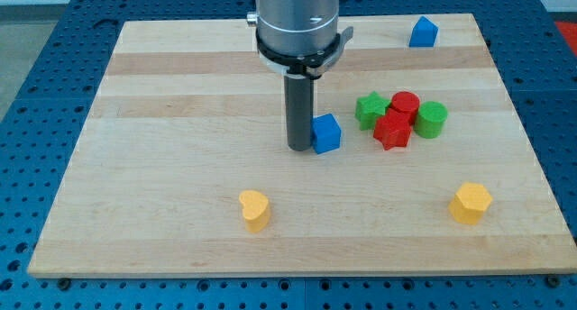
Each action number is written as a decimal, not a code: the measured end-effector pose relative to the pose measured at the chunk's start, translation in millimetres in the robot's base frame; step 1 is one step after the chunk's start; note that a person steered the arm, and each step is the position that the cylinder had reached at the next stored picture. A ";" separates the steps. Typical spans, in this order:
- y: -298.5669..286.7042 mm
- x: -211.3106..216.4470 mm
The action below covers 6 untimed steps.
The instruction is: Point your arm at the green star
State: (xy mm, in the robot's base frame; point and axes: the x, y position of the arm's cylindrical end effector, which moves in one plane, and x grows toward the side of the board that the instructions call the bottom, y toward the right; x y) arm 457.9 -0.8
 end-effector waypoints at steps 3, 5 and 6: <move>-38.5 -52.7; 43.6 -72.8; 46.9 -60.0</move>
